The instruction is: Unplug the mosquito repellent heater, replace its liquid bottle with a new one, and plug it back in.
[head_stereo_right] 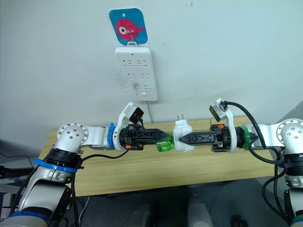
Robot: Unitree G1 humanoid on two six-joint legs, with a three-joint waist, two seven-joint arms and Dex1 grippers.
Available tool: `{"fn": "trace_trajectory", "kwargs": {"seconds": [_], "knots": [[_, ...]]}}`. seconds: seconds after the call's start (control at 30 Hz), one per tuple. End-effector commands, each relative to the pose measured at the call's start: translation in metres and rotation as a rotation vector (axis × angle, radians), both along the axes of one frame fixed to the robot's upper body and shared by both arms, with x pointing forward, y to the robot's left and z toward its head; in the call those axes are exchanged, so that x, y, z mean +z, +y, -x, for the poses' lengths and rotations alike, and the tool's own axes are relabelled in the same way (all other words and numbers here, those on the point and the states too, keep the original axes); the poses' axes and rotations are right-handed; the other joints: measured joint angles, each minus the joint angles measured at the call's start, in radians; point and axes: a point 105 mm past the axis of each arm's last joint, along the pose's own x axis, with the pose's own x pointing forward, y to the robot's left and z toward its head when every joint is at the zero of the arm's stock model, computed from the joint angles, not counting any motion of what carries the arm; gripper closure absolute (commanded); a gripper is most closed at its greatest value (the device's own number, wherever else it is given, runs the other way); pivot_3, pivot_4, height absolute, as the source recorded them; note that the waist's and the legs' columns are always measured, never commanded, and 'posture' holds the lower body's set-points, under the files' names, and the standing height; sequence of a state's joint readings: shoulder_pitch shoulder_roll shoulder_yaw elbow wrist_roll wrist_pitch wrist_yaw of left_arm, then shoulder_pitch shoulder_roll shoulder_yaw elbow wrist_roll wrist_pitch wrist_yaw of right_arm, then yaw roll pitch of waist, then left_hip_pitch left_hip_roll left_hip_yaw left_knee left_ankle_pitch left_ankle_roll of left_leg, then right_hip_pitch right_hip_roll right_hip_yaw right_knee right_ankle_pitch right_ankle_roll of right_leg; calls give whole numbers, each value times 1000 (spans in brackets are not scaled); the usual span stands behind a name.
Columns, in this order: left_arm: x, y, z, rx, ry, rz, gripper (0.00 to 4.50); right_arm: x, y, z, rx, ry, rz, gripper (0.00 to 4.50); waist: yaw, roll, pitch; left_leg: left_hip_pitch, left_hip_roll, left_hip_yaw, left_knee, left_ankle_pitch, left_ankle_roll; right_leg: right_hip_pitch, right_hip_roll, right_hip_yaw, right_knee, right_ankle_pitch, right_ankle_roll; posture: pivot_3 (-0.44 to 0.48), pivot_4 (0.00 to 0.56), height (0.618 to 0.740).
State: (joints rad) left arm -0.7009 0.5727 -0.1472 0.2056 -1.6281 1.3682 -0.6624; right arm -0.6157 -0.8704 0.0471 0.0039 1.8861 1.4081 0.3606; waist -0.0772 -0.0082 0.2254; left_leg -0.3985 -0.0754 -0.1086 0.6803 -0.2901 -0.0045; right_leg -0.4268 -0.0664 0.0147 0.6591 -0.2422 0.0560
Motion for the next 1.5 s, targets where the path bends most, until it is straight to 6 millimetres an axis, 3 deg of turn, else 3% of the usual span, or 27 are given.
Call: {"fn": "trace_trajectory", "kwargs": {"seconds": [0.03, 0.57, 0.8, 0.9, 1.1, 1.27, 1.5], "knots": [[13, 1, 8, -37, -21, 52, 2367, 7, 0, 0, -10, -17, -6, 1527, 0, 0, 0, 0, 0, 0, 0, 0, 0, 0, 0, 0, 0, 0, 0, -137, 222, 740], [5, 18, 8, 18, 10, 18, 2367, 10, -5, -6, -51, -2, -15, 1527, 0, 0, 0, 0, 0, 1, 0, 0, 0, 0, -2, 1, 0, 0, 0, -131, 235, 740], [1, 35, 6, 77, 21, -6, 2367, -2, -30, -22, -189, 6, 83, 1527, 0, 0, 0, 0, -1, 2, 0, 0, 0, -1, -2, 1, 0, 0, 0, -129, 241, 740], [-2, 44, 9, 97, 34, -11, 2367, -32, -51, -38, -333, -17, 312, 1527, -1, 0, 0, 0, -1, 2, 0, 0, 0, -1, -2, 1, 0, 0, 0, -131, 245, 740], [-8, 46, 15, 108, 45, -7, 2367, -95, -120, -79, -644, -81, 823, 1527, 1, 0, 0, 0, -2, 4, 0, 0, 0, -3, -2, 1, 2, 0, 0, -130, 250, 740], [-6, 42, 16, 110, 39, 14, 2367, -122, -158, -94, -752, -80, 1044, 1527, 0, -1, 0, 0, -1, 7, -1, 0, -1, -5, -2, 2, 3, 0, 0, -119, 256, 740], [-9, 43, 19, 128, 45, 11, 2367, -143, -168, -94, -722, 7, 1122, 1527, -3, -1, 0, -1, -1, 10, -1, 0, -1, -9, -3, 4, 5, 0, 0, -105, 261, 740]]}}
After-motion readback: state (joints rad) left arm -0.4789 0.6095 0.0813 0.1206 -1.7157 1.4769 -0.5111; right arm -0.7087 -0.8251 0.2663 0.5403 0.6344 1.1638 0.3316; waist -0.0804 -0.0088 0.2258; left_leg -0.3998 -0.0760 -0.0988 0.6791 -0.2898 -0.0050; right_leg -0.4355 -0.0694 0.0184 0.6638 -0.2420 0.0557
